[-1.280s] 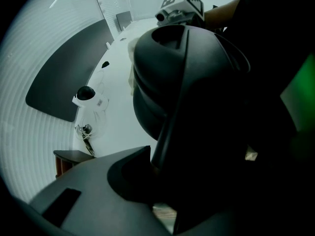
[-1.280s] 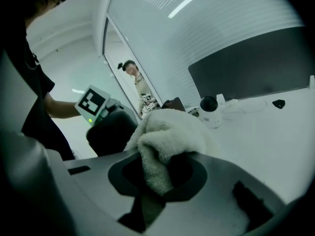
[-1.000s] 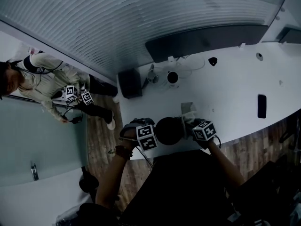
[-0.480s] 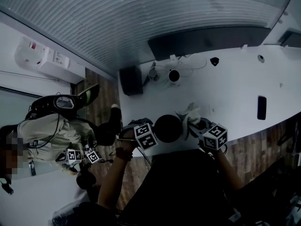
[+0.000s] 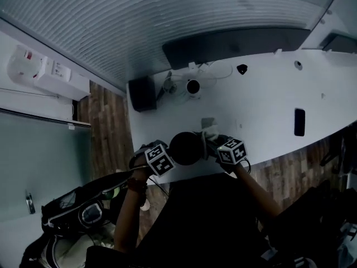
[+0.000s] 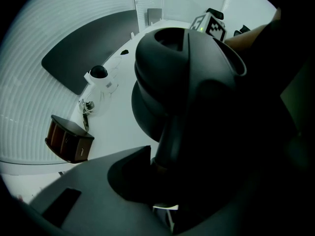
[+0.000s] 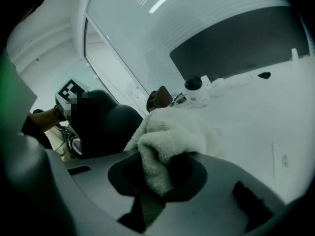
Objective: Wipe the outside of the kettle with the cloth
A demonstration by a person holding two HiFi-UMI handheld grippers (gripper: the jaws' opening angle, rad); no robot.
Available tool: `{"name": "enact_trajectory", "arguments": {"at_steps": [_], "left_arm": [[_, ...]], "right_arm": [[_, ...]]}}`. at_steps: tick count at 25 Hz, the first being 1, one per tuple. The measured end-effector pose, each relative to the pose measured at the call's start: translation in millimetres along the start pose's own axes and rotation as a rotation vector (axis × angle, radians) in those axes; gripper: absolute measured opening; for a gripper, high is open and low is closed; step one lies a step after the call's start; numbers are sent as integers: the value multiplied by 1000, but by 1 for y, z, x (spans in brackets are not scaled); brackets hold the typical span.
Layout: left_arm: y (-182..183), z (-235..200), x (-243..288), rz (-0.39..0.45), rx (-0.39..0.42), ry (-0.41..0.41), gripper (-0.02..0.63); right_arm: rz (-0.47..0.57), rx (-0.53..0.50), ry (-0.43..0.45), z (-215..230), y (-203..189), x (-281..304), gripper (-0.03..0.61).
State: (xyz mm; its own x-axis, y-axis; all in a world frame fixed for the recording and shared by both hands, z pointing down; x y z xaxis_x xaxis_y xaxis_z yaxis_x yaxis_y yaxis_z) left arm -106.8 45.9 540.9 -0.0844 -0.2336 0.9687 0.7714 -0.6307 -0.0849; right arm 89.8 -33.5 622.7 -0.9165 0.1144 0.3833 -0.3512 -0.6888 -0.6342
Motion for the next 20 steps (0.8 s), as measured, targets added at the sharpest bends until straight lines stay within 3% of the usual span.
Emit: {"name": "enact_trajectory", "arguments": {"at_steps": [7,9,13,20], "left_arm": [[-2,5,4,11,-43,26,100],[-2,7,3,30,-66,38,100],[-10,7,1,76,-104,87,101],[-22,15,-14,238,-194,189,111]], "right_arm": [[-129,44,-12,33,-41,22,63],[-98,37,-17,32,-40,15,63],[60,16,-52,19,-22,-15,63],[164,-225,-136,-10,7,-64,63]]}}
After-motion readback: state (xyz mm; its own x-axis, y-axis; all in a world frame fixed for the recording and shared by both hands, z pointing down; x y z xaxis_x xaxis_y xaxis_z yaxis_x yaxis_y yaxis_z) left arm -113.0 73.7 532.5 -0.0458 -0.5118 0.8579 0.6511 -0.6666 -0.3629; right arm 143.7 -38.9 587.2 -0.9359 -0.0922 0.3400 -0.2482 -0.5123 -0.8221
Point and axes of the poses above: the fingertips, and each gripper's own axes: x forward along the fingers, z to its right, y out of its top, the point moved 8 cm from there along -x, backward along the fingers, and after that the axes turned 13 degrees about y, right-handed, at the moved point
